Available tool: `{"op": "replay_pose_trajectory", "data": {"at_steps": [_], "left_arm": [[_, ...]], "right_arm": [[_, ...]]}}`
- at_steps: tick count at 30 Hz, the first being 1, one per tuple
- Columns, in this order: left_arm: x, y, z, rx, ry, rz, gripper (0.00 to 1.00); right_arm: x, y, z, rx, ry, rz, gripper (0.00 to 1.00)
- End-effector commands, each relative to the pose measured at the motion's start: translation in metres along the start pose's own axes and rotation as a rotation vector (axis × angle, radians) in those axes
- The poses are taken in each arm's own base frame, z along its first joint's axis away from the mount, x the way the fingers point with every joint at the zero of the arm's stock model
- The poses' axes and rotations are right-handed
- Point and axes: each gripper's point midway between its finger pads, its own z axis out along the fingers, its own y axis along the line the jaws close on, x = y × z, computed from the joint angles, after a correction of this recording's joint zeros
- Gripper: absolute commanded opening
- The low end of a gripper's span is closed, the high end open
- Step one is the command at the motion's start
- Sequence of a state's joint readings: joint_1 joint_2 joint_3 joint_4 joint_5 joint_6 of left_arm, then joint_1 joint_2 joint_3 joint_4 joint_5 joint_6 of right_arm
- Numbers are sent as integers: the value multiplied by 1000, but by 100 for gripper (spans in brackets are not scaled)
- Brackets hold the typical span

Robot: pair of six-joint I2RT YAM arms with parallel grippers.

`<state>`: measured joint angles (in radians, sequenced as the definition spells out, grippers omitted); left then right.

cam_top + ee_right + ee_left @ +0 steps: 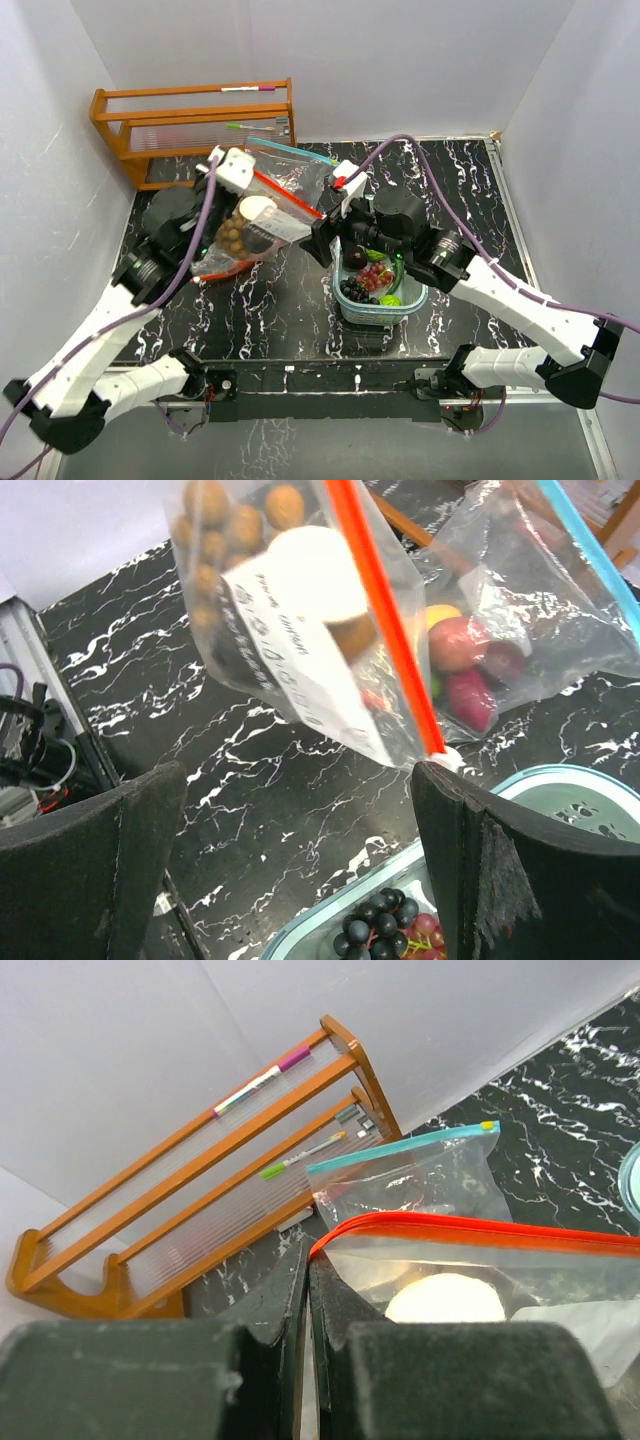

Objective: Place the food in the zip-top bag and seal the zipper
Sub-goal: Place the zipper food storage bag at the center of the board.

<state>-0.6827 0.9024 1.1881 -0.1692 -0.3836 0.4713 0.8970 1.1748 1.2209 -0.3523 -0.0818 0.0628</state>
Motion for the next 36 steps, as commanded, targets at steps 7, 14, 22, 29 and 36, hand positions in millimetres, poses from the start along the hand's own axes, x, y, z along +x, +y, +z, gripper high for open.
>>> {"op": "replay_pose_trajectory", "data": {"at_steps": [7,14,22,29,36], "left_arm": [[-23,0,100,-180,34,-130,0],[7,-23,135,-197,45,-320,3],[56,-37,133,-117,91,-427,47],[49,-12,101,-105,109,-402,96],[66,31,47,-247,213,-434,97]], "right_arm": [[-23,-16,-29,111,-74,27,98],[-16,-23,-44,152,-67,26,98],[-7,-25,-36,158,-36,23,98],[1,-22,-23,134,-7,23,98],[5,-6,2,31,12,32,98]]}}
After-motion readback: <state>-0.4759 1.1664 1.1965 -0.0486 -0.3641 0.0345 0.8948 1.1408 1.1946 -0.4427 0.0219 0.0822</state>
